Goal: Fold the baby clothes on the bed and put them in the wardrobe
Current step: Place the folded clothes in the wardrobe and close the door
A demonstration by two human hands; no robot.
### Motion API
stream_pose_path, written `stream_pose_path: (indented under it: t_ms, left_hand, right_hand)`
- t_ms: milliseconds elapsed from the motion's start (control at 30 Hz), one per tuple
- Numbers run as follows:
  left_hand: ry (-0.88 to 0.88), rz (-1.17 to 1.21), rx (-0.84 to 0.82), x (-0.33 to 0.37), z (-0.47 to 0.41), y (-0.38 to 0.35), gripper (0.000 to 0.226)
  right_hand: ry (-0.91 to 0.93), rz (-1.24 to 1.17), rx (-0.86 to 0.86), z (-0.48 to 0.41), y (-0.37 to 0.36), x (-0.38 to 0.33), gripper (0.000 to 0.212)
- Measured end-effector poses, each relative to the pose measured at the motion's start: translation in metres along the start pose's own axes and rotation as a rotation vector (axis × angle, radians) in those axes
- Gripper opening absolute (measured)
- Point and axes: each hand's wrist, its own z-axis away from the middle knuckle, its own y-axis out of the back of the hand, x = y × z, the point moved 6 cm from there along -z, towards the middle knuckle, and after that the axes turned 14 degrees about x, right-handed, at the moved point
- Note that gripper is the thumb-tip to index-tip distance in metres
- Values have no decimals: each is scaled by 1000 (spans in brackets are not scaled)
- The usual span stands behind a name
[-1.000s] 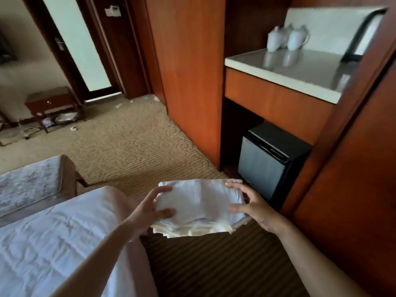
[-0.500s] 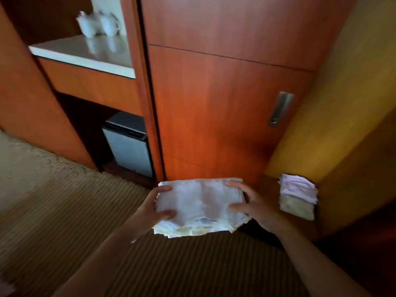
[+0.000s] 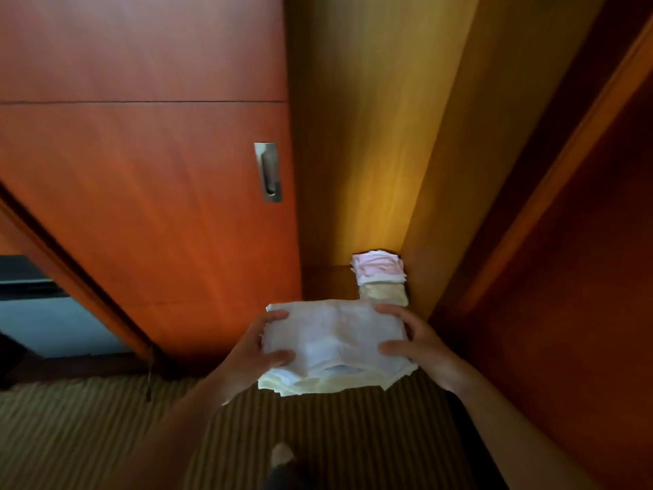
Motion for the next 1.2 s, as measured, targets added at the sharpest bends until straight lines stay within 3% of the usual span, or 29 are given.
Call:
stream_pose_path:
  t_ms: [400,533,700,900,1200]
  left_hand:
    - [15,13,-176,8,-164,-122,58]
    - [71,29,-225,-2,-226,-160,67]
    - [86,49,-234,-31,-284,-204,62]
    - [181,69,-215,-123,-342,-273,63]
    - [173,71,-124,-338,-448,-407,60]
  right_hand:
    - [-106,-16,209,-135,97,31,63]
    - [-140,-11,256,-192,125,46,65]
    - [-162,10,281,-250,149,83,65]
    - [-193,10,281,-336,171,191,63]
    - [-163,-4,299,-482,197,428,62]
